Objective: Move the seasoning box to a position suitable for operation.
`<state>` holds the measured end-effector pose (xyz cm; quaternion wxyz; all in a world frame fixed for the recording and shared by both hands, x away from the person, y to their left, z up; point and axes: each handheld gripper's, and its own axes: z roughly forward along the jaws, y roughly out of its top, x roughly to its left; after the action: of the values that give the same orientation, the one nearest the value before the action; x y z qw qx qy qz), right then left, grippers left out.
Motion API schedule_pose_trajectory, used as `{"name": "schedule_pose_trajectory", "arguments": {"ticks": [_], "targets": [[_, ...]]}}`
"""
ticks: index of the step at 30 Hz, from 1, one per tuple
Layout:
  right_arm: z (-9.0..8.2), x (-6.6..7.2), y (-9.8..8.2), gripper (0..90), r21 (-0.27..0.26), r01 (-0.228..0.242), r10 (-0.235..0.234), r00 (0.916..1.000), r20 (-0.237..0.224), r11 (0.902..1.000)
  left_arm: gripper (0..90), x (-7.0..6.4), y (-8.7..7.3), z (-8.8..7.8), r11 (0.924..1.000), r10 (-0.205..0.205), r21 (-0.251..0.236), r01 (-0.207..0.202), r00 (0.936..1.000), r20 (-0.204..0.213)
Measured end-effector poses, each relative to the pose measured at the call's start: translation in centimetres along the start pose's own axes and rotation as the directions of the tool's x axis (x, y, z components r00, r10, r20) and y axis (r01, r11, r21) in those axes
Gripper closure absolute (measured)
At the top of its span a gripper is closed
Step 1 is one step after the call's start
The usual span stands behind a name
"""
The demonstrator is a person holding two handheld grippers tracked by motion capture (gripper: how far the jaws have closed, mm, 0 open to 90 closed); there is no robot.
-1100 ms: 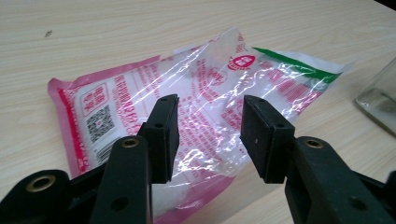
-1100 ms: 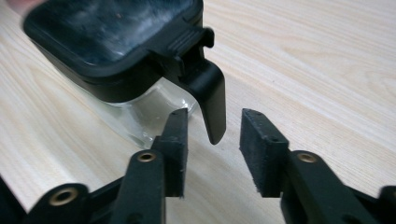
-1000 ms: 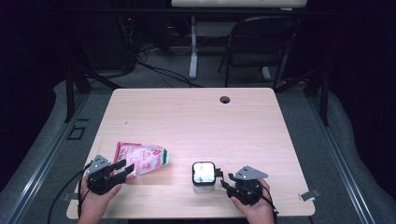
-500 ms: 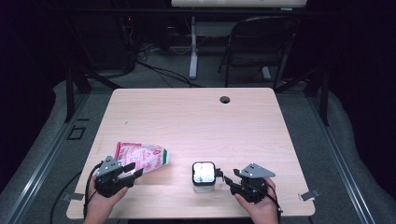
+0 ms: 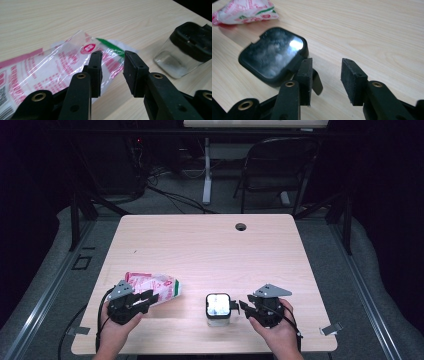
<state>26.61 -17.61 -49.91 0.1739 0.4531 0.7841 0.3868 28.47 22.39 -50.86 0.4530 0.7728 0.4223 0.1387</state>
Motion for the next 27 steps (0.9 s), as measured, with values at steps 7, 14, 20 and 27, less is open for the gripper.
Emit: {"name": "schedule_pose_trajectory", "arguments": {"ticks": [7,14,20,27], "targets": [[0.2,0.9,2.4,72.2,-0.014,0.041,-0.042,0.9989,-0.024,0.9990,69.8,-1.8,1.6,1.6,0.9993,0.036,0.000,-0.036,0.9992,0.019],[0.4,1.1,2.8,78.0,-0.030,0.007,-0.009,0.9985,-0.053,0.9995,72.3,-3.7,2.6,3.6,0.9977,0.063,0.019,-0.065,0.9959,0.064],[1.0,1.1,2.1,78.4,-0.009,0.003,-0.003,0.9983,-0.059,1.0000,72.6,-5.1,2.7,4.8,0.9956,0.089,0.020,-0.092,0.9919,0.091],[1.2,1.1,1.4,80.1,0.001,-0.008,0.008,0.9975,-0.070,1.0000,74.1,-6.2,2.1,5.9,0.9963,0.073,0.036,-0.078,0.9877,0.138]]}}
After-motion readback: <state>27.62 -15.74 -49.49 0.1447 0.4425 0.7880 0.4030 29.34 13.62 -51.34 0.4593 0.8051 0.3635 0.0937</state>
